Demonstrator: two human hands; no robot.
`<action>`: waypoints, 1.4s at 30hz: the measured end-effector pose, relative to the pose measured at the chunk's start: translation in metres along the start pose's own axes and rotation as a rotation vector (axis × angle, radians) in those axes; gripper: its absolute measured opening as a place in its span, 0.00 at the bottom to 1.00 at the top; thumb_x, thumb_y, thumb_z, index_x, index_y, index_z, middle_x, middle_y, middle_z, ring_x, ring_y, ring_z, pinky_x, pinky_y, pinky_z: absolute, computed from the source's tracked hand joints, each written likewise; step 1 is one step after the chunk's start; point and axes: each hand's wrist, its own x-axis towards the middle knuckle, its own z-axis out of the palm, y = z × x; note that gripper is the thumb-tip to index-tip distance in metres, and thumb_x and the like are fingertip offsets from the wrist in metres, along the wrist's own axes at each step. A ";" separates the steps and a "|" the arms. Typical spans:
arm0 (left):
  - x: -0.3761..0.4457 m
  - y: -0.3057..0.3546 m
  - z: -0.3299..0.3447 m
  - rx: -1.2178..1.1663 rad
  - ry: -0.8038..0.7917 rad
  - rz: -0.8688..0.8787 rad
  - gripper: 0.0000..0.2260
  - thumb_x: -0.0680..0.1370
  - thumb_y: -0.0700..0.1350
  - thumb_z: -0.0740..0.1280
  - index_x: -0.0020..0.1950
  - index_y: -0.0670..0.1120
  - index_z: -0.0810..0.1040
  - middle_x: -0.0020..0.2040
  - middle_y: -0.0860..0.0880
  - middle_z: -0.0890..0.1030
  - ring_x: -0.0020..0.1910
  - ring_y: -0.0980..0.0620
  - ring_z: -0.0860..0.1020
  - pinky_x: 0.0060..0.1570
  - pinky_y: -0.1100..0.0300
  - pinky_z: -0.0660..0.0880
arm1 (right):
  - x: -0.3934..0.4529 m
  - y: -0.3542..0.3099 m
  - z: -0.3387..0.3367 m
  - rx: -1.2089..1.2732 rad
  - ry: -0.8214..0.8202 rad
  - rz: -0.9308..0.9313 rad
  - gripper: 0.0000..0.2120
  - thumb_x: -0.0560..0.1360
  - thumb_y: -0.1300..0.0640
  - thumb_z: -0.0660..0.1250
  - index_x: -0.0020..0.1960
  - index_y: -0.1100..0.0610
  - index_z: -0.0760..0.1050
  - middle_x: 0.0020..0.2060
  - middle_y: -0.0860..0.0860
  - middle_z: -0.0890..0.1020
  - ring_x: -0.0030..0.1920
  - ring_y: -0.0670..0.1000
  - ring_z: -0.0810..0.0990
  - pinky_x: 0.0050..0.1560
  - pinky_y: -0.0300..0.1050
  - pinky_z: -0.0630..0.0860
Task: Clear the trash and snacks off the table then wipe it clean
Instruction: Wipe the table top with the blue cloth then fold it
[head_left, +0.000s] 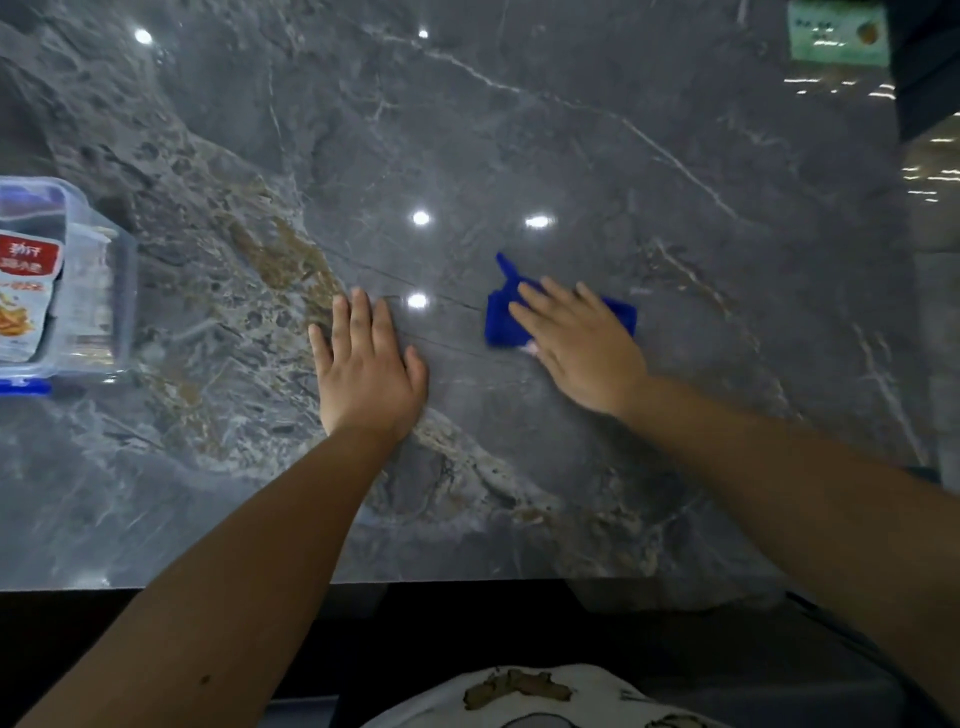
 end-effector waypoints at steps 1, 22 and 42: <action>0.000 0.000 0.000 -0.005 -0.001 0.001 0.29 0.79 0.54 0.50 0.77 0.41 0.55 0.79 0.42 0.53 0.78 0.43 0.48 0.74 0.41 0.43 | -0.014 -0.009 0.005 0.012 -0.010 -0.003 0.23 0.79 0.51 0.55 0.73 0.54 0.64 0.74 0.53 0.65 0.73 0.57 0.63 0.71 0.57 0.57; 0.001 -0.003 -0.006 -0.077 -0.014 0.018 0.28 0.78 0.52 0.55 0.76 0.42 0.59 0.78 0.41 0.56 0.77 0.42 0.50 0.73 0.42 0.41 | -0.116 -0.079 0.035 0.141 0.085 0.076 0.25 0.74 0.50 0.65 0.70 0.51 0.68 0.72 0.55 0.69 0.67 0.56 0.72 0.64 0.56 0.69; 0.006 0.067 0.006 -0.048 0.084 0.328 0.23 0.76 0.51 0.59 0.69 0.44 0.71 0.69 0.43 0.72 0.69 0.41 0.67 0.69 0.44 0.60 | 0.035 0.146 -0.056 0.414 0.361 0.355 0.21 0.77 0.56 0.61 0.69 0.57 0.69 0.65 0.58 0.76 0.64 0.60 0.73 0.67 0.47 0.65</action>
